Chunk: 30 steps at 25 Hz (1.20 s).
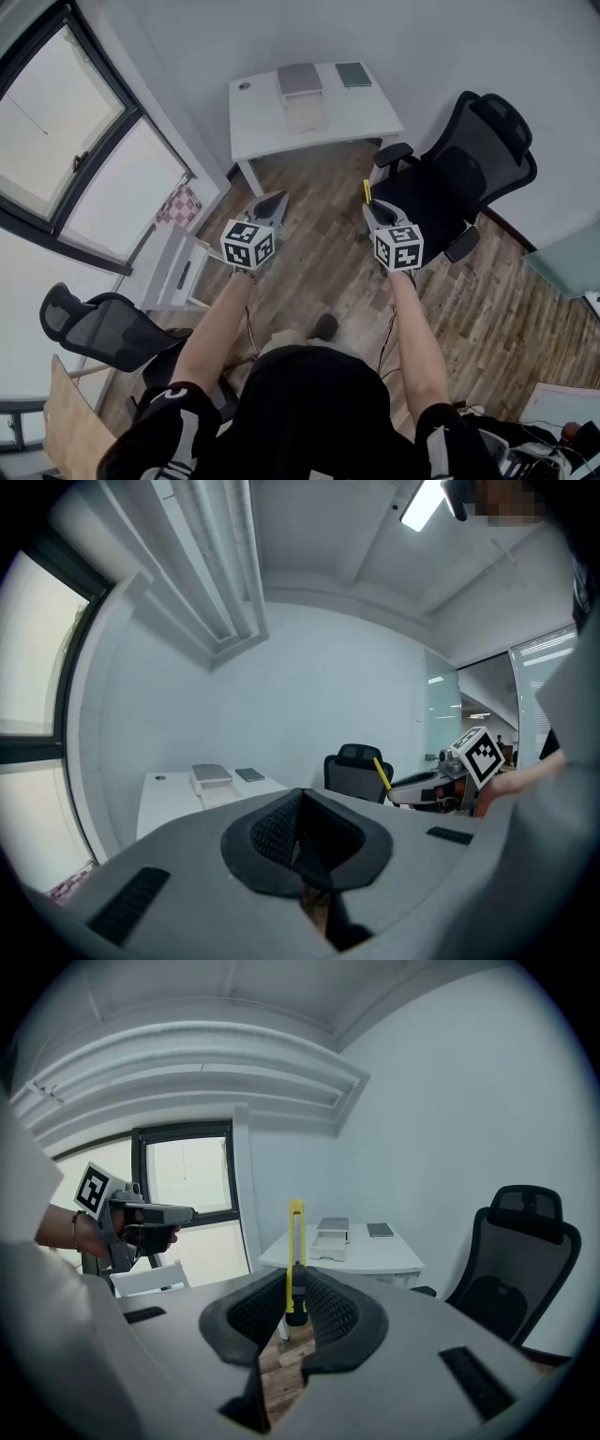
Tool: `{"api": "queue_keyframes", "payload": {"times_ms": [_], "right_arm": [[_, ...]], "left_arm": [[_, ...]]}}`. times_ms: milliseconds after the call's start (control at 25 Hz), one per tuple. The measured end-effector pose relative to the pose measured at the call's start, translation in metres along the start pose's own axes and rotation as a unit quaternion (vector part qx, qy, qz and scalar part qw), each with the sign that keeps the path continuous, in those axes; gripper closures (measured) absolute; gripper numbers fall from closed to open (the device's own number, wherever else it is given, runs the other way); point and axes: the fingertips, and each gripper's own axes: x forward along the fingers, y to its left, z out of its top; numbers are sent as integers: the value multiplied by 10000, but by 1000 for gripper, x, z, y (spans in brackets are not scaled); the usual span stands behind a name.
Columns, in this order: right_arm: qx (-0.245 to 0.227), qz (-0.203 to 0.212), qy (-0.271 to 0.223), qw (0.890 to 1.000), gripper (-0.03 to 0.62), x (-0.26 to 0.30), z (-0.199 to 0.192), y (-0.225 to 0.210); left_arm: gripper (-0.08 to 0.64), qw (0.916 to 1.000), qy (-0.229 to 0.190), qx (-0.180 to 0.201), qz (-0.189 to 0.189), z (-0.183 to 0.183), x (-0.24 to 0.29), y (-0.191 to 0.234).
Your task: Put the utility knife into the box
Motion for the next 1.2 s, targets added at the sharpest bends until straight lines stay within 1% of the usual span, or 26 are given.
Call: {"api": "queue_keyframes", "payload": {"times_ms": [320, 600, 760, 960, 1200], "right_arm": [[-31, 204, 76, 9998, 517, 33, 7, -19], [-106, 255, 87, 9996, 517, 75, 19, -38], [-114, 250, 116, 9996, 517, 115, 31, -48], [-163, 233, 170, 9995, 517, 175, 54, -69], [-83, 92, 276, 9995, 517, 252, 83, -93]], "left_arm": [[535, 9998, 19, -90, 181, 3, 31, 22], [534, 9998, -20, -127, 181, 7, 68, 53], [534, 9997, -40, -138, 171, 17, 96, 91], [534, 9997, -66, -204, 119, 31, 146, 143], [534, 9997, 47, -217, -105, 50, 210, 207]]}}
